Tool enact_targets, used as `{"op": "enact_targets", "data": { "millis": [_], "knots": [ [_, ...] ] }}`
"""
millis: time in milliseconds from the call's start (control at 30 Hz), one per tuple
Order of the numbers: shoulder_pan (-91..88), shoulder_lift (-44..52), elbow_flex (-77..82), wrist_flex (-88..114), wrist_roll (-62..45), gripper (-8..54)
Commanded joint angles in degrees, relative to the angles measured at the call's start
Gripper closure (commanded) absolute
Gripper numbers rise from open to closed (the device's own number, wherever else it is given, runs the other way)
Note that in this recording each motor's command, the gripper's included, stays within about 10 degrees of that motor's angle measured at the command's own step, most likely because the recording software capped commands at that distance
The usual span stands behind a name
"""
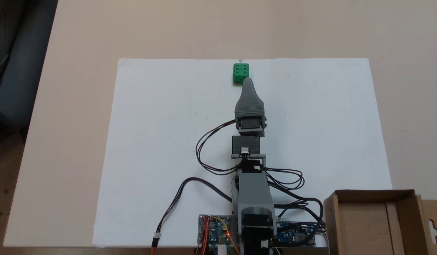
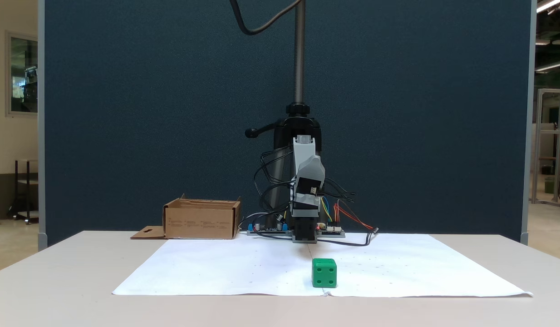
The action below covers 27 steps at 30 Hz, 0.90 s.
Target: Grasp a green dice and put it in the bin.
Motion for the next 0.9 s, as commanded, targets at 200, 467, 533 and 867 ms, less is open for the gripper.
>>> {"op": "enact_targets", "data": {
  "millis": [200,467,533,867],
  "knots": [
    [2.5,6.5,4.0,-10.6,9.9,1.0],
    [2.5,6.5,4.0,-10.6,9.8,1.0],
    [2.5,6.5,4.0,-10.5,9.8,1.0],
    [2.9,6.5,4.0,-14.7,8.2,0.7]
  ]
}}
